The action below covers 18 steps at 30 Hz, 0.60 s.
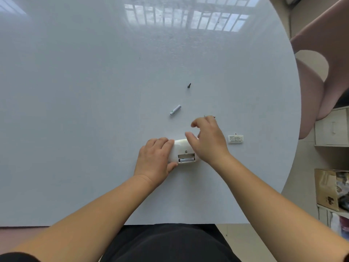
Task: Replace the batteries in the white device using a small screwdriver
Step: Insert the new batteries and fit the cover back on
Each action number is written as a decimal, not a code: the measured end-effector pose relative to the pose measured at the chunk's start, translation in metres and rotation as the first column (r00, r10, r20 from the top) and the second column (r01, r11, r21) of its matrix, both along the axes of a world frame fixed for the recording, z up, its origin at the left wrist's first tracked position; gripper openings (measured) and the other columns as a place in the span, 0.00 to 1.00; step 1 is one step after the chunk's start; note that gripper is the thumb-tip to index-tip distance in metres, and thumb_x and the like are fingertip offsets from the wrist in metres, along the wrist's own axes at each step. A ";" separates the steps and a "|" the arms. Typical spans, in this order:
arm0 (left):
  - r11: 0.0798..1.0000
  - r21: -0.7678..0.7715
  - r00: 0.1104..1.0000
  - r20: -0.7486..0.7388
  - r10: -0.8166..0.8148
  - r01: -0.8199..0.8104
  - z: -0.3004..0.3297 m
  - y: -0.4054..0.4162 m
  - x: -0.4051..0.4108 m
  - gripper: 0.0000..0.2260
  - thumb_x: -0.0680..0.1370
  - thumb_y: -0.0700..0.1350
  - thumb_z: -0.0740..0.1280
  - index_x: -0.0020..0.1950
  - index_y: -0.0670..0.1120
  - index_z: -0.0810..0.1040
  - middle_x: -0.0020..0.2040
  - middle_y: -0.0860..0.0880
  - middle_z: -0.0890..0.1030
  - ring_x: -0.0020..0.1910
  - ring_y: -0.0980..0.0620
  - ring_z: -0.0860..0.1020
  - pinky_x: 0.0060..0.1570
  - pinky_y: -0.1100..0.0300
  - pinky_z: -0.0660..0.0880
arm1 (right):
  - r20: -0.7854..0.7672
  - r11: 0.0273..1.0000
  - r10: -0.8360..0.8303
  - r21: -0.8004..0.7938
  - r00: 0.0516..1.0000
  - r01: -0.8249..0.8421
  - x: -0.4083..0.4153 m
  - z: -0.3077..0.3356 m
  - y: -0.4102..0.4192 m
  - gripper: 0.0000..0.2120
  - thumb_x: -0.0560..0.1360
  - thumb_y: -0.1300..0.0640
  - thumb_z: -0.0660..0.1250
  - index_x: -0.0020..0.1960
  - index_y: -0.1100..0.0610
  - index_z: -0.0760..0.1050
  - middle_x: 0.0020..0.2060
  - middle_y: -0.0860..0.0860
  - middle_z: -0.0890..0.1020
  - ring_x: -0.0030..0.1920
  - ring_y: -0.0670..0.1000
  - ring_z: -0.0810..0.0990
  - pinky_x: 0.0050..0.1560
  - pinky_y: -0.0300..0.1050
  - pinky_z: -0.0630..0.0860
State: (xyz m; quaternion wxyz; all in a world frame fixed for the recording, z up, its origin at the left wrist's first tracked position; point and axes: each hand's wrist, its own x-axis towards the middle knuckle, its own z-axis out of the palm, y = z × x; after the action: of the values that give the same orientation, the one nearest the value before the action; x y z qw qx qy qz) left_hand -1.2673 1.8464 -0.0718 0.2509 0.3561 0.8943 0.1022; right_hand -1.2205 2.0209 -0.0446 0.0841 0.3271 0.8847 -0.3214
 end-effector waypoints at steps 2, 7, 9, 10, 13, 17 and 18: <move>1.000 0.007 1.000 0.002 0.003 -0.003 0.000 0.000 0.001 0.28 0.69 0.57 0.72 0.66 0.51 0.68 0.64 0.53 0.72 0.60 0.46 0.70 0.56 0.51 0.72 | 0.003 0.996 0.093 0.000 0.996 -0.093 -0.027 -0.005 0.004 0.15 0.74 0.53 0.67 0.60 0.55 0.74 0.58 0.51 0.72 0.42 0.52 0.79 0.47 0.48 0.77; 1.000 0.015 1.000 0.006 0.005 -0.005 -0.001 -0.001 0.000 0.28 0.70 0.57 0.71 0.67 0.51 0.68 0.64 0.53 0.72 0.61 0.46 0.69 0.56 0.51 0.72 | 0.053 0.997 -0.057 -0.052 0.997 0.060 -0.075 -0.025 0.004 0.25 0.73 0.47 0.68 0.64 0.58 0.68 0.58 0.54 0.73 0.50 0.53 0.76 0.47 0.46 0.73; 1.000 0.013 1.000 0.005 0.005 -0.005 -0.002 -0.001 0.001 0.29 0.70 0.57 0.70 0.68 0.51 0.67 0.64 0.53 0.72 0.61 0.46 0.69 0.57 0.51 0.71 | 0.068 0.995 -0.091 -0.020 0.994 0.093 -0.082 -0.031 0.002 0.22 0.73 0.48 0.68 0.60 0.59 0.69 0.57 0.55 0.74 0.47 0.53 0.74 0.44 0.45 0.70; 1.000 0.013 1.000 0.005 0.007 -0.007 -0.002 -0.001 0.001 0.29 0.70 0.57 0.70 0.68 0.51 0.67 0.64 0.53 0.72 0.61 0.46 0.69 0.57 0.51 0.71 | 0.070 0.996 -0.094 -0.002 0.993 0.094 -0.084 -0.033 0.000 0.19 0.73 0.48 0.68 0.57 0.59 0.70 0.55 0.54 0.74 0.45 0.53 0.72 0.42 0.44 0.68; 1.000 0.013 1.000 0.004 0.007 -0.007 -0.002 -0.001 0.001 0.29 0.70 0.57 0.70 0.68 0.51 0.67 0.64 0.53 0.72 0.61 0.47 0.69 0.56 0.50 0.71 | 0.063 0.997 -0.080 0.016 0.995 0.079 -0.084 -0.038 -0.003 0.11 0.73 0.50 0.67 0.50 0.55 0.71 0.51 0.52 0.74 0.41 0.51 0.70 0.41 0.43 0.66; 1.000 0.015 1.000 0.001 0.004 -0.004 -0.002 -0.001 0.000 0.28 0.70 0.57 0.70 0.67 0.51 0.67 0.63 0.53 0.72 0.61 0.47 0.69 0.56 0.50 0.72 | 0.005 0.996 -0.088 -0.005 0.996 0.088 -0.081 -0.039 -0.003 0.07 0.73 0.56 0.67 0.49 0.54 0.70 0.44 0.50 0.75 0.40 0.51 0.73 0.39 0.45 0.68; 1.000 0.018 1.000 0.001 0.006 -0.006 -0.002 -0.001 0.000 0.29 0.70 0.58 0.70 0.67 0.51 0.67 0.63 0.53 0.72 0.61 0.46 0.69 0.56 0.50 0.72 | -0.019 0.995 -0.093 -0.019 0.995 0.093 -0.080 -0.039 -0.004 0.07 0.73 0.58 0.65 0.49 0.54 0.70 0.43 0.50 0.77 0.41 0.52 0.74 0.39 0.46 0.70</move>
State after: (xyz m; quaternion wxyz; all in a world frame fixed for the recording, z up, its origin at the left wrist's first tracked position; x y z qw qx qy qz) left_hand -1.2671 1.8451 -0.0738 0.2479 0.3554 0.8944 0.1110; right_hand -1.3006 2.0171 -0.0839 0.0633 0.3639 0.8662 -0.3365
